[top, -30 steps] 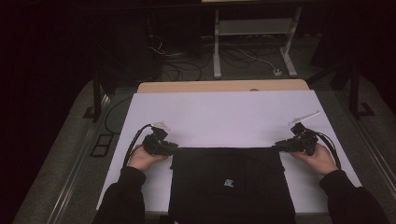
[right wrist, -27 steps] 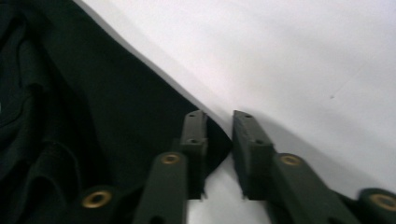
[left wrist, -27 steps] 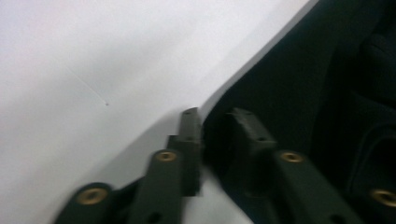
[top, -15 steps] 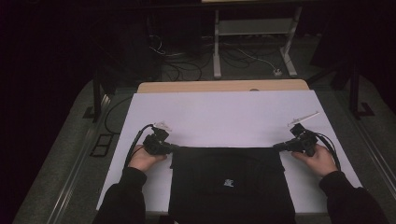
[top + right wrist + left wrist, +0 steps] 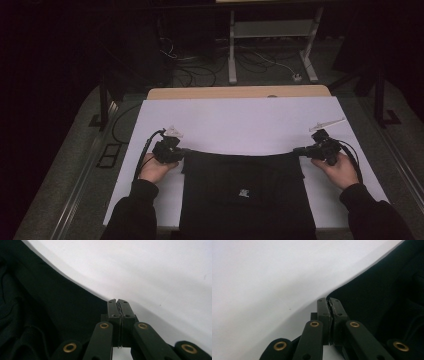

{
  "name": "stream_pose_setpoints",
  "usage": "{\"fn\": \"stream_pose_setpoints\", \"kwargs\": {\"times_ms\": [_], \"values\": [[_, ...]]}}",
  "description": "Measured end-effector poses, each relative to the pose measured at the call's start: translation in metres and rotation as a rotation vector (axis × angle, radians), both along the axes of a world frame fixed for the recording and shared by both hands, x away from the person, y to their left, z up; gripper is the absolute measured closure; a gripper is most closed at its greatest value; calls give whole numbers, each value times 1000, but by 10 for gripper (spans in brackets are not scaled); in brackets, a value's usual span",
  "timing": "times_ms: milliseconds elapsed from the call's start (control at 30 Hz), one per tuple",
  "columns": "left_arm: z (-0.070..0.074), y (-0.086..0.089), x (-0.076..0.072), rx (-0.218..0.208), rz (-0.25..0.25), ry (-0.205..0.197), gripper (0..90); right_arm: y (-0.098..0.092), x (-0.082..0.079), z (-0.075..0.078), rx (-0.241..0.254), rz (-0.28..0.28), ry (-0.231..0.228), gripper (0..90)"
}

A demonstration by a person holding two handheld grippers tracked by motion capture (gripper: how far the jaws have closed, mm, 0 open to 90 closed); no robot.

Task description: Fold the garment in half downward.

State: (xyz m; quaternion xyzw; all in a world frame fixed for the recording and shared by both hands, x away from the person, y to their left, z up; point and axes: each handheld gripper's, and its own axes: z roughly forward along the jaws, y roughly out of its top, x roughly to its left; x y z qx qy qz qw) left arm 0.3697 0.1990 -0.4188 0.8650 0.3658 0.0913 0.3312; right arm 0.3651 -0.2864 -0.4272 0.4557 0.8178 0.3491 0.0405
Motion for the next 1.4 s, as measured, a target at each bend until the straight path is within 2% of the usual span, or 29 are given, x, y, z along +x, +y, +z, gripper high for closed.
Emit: {"fn": "stream_pose_setpoints", "kwargs": {"times_ms": [233, 267, 467, 533, 900, 1133, 1267, 1400], "values": [[9, 0, 2, -3, 9, -14, 868, -5, 2, 6, 36, -29, 1, 878], [10, 0, 2, -2, 14, -14, 868, -6, 2, 7, 26, -29, -7, 878], [15, 0, 4, 4, 22, -17, 867, -8, 8, 17, 49, -16, -18, 877], [16, 2, 6, -8, 30, -22, 867, -7, 10, 18, 42, -14, -15, 877], [28, -1, 22, 6, 57, -25, 867, -11, 17, 25, 42, -51, -18, 877], [29, -1, 30, 1, 76, -15, 867, -10, 22, 31, 41, -63, -36, 877], [30, 1, 34, -2, 76, -18, 867, -9, 27, 34, 33, -62, -33, 877], [31, 3, 36, -10, 81, -18, 867, -9, 32, 35, 48, -69, -31, 877]]}}
